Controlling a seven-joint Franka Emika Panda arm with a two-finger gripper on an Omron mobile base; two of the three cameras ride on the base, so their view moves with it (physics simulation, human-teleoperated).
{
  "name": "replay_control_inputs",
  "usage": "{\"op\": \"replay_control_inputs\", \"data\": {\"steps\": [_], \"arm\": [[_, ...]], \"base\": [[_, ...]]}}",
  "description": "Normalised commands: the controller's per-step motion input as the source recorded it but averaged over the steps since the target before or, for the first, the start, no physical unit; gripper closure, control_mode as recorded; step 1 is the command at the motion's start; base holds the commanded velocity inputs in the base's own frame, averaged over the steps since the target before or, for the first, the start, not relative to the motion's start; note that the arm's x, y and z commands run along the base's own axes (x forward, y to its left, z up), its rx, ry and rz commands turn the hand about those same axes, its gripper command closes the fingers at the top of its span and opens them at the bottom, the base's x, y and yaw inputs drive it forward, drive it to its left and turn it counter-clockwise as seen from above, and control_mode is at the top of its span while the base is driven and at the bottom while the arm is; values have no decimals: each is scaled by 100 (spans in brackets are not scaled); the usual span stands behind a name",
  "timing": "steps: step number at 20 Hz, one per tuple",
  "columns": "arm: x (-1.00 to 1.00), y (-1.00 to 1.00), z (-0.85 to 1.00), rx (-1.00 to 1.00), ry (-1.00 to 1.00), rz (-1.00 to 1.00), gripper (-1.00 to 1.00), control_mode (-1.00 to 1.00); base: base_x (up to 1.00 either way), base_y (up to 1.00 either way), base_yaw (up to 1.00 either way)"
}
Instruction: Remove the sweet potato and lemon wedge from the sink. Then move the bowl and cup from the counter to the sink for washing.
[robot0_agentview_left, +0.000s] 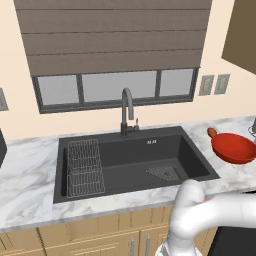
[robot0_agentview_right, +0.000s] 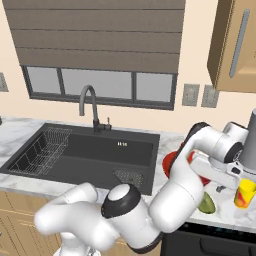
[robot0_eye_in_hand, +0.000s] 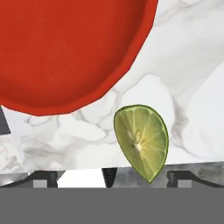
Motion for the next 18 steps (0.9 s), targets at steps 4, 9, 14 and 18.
{"op": "replay_control_inputs", "data": {"steps": [4,9,14,18], "arm": [[-14,20,33,-11,-12,0,-100,-100],[-11,28,29,-19,-16,5,-100,-100],[-7,39,26,-21,-3,7,-100,-100],[0,40,21,-17,0,9,-100,-100]], "base": [[0,0,0],[0,0,0],[0,0,0],[0,0,0]]}}
